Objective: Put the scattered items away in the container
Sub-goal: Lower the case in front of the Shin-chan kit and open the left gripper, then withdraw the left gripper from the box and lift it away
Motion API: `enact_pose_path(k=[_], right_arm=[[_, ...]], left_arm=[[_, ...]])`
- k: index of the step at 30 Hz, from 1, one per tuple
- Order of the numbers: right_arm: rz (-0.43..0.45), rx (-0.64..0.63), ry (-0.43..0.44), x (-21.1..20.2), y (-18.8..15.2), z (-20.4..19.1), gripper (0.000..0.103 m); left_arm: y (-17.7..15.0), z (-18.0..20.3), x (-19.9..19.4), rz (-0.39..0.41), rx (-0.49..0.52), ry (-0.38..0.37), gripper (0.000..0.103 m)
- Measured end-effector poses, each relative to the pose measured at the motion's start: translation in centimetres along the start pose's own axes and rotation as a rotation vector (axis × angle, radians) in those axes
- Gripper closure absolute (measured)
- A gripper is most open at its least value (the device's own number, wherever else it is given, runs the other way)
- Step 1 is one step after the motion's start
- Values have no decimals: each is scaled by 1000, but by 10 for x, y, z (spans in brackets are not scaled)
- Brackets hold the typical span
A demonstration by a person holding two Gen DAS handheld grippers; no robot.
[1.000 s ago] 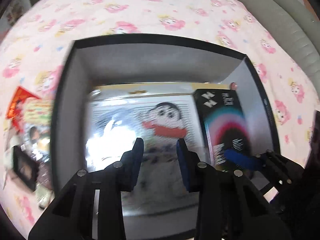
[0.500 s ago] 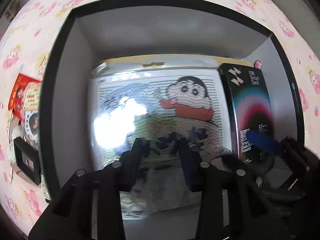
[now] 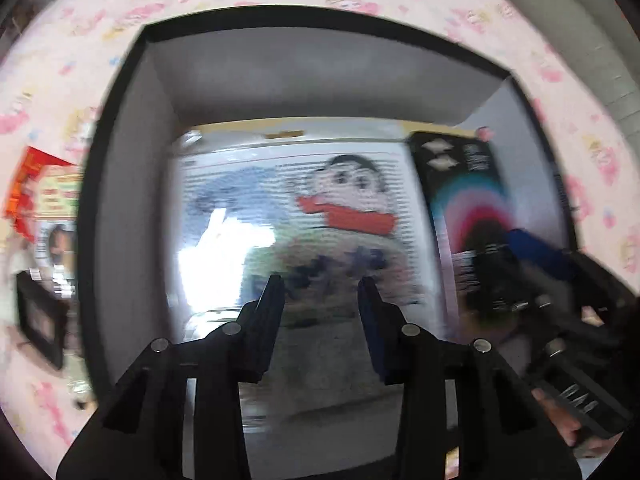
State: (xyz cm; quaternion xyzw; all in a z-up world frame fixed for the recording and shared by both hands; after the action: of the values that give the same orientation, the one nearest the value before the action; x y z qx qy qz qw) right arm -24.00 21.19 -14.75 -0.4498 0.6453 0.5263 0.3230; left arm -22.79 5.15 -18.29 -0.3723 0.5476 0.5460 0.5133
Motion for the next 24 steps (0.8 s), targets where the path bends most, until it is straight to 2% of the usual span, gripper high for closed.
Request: enact_pose_path(k=[2,5,7,9,12,15,18,19,22,24], right_arm=[[-21,10,34,1,0,2,56],[-65,12,87,6,-2,-2,56],[-104,8,144,11,-6,-9,56],[-130,-9,152,14,-13,-15,56],[-163,-60,139,20,-23,-25,56],[-159,-105,119,20,-34,-32,58],[-221,-68,239,23,-40,-42,59],[-227,-61,254,23,-41,-44,59],[-202,-70,231,19,-39,-41,59],[-138,-57,157,10,-33,-31,59]], left_arm=[[-1,-5,-5,-12,-29,24,66],[-3,-2,-25,47,-39,-55,67],[-8,2,-33,60,-28,-62,67],[-19,1,-40,41,-28,-84,67],[-32,5,-32,-30,-18,-126,67],[-31,-2,-20,-66,-21,-82,67],[-30,-12,-25,-61,-48,-69,68],[-29,-15,-28,-52,-54,-55,68],[-29,-11,-40,-8,-54,-90,68],[-29,2,-46,19,-22,-148,65]])
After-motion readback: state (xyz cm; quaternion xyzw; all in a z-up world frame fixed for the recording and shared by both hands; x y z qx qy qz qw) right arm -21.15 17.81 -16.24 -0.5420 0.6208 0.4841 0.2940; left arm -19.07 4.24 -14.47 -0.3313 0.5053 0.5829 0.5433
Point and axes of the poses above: each gripper's, at about its wrist camera, not at the fingertips, and x roughly the way its jaws point, z to its right, y to its top, the point moved 6 cm from there along x, roughly the way its jaws point, and after that the axes turned 5 degrees about x, right-handed, at the moved point
